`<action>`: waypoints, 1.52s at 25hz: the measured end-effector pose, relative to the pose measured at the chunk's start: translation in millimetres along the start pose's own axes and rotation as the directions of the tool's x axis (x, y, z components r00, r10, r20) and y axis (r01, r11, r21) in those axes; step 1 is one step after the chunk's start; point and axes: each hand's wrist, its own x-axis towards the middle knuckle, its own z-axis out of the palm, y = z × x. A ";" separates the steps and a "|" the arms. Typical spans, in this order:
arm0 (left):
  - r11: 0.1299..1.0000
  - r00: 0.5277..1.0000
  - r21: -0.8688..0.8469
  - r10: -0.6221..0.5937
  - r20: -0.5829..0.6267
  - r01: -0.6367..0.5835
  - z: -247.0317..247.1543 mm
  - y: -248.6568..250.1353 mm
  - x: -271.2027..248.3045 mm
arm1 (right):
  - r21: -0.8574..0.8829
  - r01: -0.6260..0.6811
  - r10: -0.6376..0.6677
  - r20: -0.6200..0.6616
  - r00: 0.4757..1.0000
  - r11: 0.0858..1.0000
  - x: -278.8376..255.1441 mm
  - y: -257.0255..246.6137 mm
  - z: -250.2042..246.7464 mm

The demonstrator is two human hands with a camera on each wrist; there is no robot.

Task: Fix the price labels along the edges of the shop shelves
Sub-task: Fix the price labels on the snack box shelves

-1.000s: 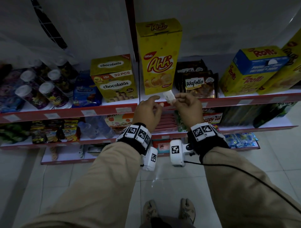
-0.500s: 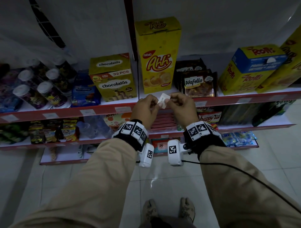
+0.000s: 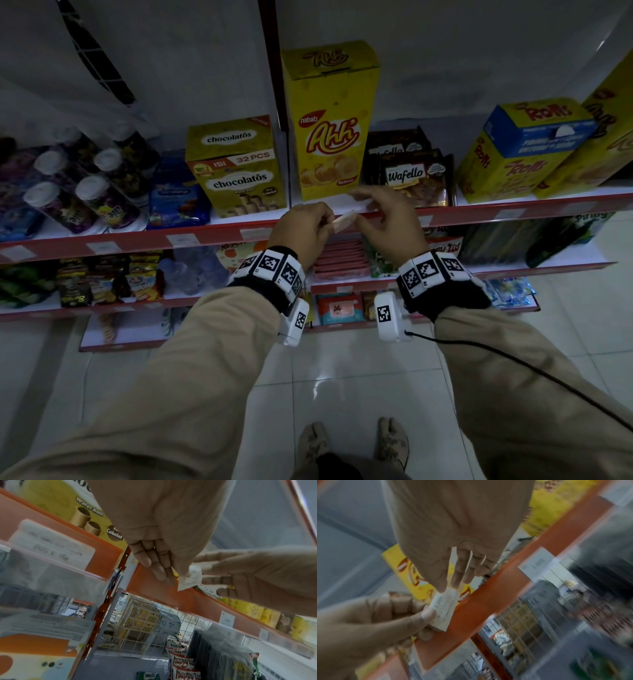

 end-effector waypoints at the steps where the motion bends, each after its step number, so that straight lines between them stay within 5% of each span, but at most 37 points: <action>1: 1.000 1.000 0.022 0.017 -0.002 -0.017 -1.0 0.6 -0.4 | -0.108 0.041 -0.034 0.062 0.997 0.993 3.5 -1.8 0.3; 3: 0.998 0.999 0.050 0.043 -0.012 -0.042 -3.5 1.1 -1.9 | -0.214 0.061 -0.037 0.114 0.993 0.975 8.8 -3.6 -0.2; 8: 1.000 0.999 0.009 0.004 -0.053 -0.004 -7.8 -9.3 -7.7 | -0.073 -0.037 0.034 -0.032 0.999 0.997 11.2 -1.5 -1.4; 24: 0.890 0.993 0.441 0.116 0.036 -0.120 0.6 -1.6 -6.7 | -0.498 0.105 0.005 0.215 0.977 0.861 0.6 4.6 7.8; 38: 0.836 0.988 0.529 0.153 0.027 -0.144 6.7 -5.5 -3.8 | -0.587 0.119 -0.004 0.194 0.981 0.801 -2.7 5.2 12.8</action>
